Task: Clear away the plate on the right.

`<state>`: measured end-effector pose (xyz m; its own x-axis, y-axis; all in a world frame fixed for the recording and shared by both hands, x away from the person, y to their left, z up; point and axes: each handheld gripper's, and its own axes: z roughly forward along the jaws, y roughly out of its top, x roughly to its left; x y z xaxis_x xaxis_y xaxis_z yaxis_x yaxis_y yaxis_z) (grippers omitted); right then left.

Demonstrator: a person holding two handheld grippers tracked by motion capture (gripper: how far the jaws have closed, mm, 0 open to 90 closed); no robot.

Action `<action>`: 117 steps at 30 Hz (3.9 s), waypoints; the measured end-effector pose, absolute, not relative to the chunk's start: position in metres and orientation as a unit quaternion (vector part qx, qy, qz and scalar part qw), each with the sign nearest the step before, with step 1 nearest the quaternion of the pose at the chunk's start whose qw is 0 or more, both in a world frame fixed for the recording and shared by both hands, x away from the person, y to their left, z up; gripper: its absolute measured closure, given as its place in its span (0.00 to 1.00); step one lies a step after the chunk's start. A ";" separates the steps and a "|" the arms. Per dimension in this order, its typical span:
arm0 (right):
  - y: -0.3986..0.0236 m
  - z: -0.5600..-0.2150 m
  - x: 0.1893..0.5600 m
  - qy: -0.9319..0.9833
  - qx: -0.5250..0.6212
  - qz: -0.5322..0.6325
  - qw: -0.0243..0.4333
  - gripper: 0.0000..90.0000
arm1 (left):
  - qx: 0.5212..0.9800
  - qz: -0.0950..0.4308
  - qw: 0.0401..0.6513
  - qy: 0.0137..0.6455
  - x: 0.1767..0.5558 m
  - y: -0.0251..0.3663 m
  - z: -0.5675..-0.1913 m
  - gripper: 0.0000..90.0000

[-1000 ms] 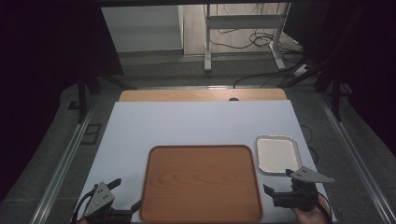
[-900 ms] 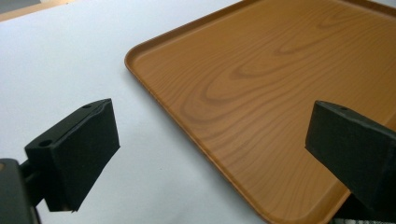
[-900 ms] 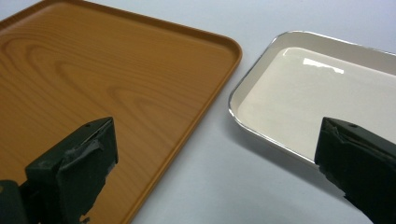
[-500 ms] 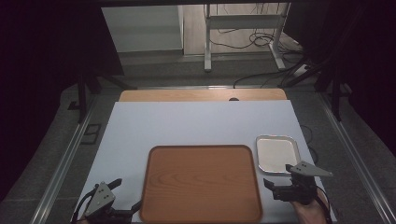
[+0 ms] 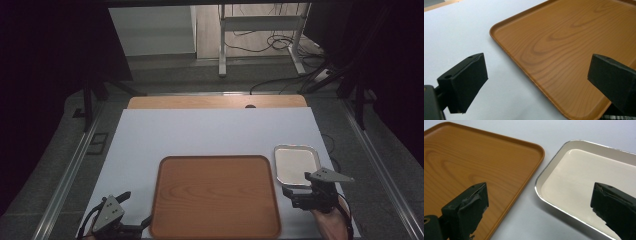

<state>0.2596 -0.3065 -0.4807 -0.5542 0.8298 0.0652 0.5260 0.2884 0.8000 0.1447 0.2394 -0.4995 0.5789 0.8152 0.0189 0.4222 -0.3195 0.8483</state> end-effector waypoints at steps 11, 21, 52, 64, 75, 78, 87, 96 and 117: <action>-0.314 -0.483 0.273 0.772 0.445 0.410 0.195 0.01 | 0.777 0.227 0.428 0.400 0.145 0.240 -0.500 0.03; -0.322 -0.485 0.289 0.761 0.463 0.409 0.199 0.00 | 0.777 0.227 0.428 0.402 0.145 0.241 -0.500 0.03; -0.343 -0.492 0.326 0.741 0.525 0.362 0.211 0.00 | 0.779 0.226 0.425 0.403 0.146 0.240 -0.500 0.03; -0.359 -0.492 0.337 0.728 0.558 0.340 0.210 0.16 | 0.779 0.225 0.425 0.403 0.146 0.240 -0.500 0.03; -0.380 -0.491 0.346 0.722 0.589 0.308 0.195 0.53 | 0.779 0.225 0.425 0.403 0.146 0.240 -0.500 0.03; -0.384 -0.491 0.350 0.719 0.597 0.299 0.193 0.60 | 0.779 0.224 0.425 0.403 0.146 0.240 -0.500 0.03; -0.392 -0.499 0.366 0.709 0.623 0.293 0.155 0.81 | 0.779 0.224 0.424 0.404 0.146 0.240 -0.500 0.03; -0.399 -0.502 0.369 0.681 0.654 0.312 0.104 0.96 | 0.780 0.224 0.424 0.403 0.146 0.240 -0.500 0.03; -0.405 -0.485 0.358 0.648 0.655 0.380 0.080 0.98 | 0.779 0.225 0.423 0.403 0.146 0.240 -0.500 0.03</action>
<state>0.3577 -0.4053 -0.4850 -0.1285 0.9100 0.3943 0.7892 -0.1469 0.5963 0.1459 0.2399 -0.4996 0.5734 0.8192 0.0100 0.4376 -0.3165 0.8416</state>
